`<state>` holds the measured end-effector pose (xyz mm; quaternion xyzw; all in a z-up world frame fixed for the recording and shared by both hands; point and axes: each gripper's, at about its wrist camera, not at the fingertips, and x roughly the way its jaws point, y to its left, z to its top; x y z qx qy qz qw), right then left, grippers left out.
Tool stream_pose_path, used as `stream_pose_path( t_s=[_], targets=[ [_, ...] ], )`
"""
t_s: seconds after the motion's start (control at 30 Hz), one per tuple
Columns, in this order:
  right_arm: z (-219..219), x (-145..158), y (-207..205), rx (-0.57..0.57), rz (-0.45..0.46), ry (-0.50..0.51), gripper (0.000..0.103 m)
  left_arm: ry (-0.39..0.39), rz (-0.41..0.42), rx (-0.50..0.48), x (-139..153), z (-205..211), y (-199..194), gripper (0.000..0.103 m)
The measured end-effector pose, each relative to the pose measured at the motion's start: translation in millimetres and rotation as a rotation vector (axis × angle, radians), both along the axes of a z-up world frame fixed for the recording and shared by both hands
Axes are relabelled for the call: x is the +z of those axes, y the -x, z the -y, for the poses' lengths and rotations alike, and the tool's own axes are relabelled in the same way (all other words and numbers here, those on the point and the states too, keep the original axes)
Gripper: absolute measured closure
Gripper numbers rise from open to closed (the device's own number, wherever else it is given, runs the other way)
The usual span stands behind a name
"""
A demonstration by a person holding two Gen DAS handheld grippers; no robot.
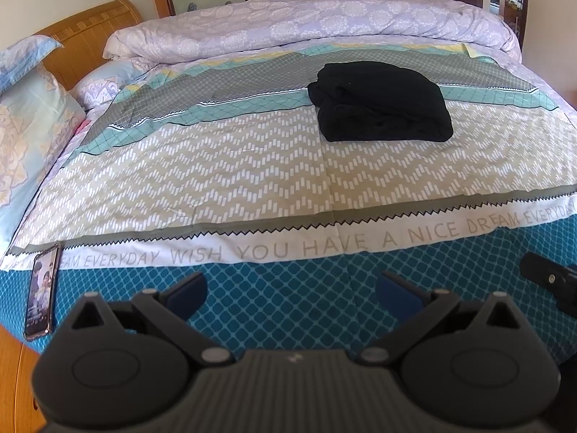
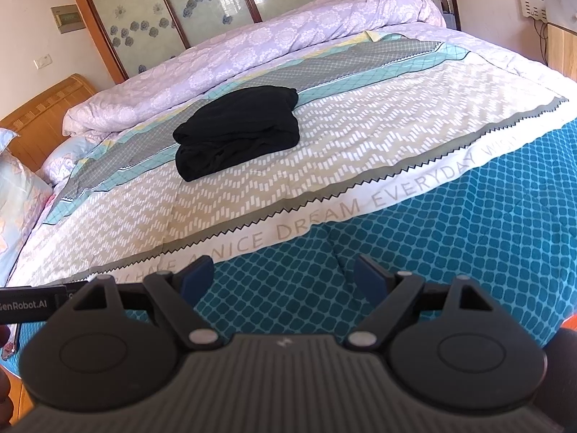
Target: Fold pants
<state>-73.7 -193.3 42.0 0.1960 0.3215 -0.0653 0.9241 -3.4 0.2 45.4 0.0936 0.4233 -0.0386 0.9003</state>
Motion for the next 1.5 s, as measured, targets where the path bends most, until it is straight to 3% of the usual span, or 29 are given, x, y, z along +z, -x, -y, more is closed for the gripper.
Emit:
stream_pose_path(
  t_s=[1.5],
  targets=[
    [4.6,0.0,2.5,-0.011,0.000,-0.021,0.016,-0.019,-0.015,0.011,-5.2,1.6,-0.8,0.000]
  ],
)
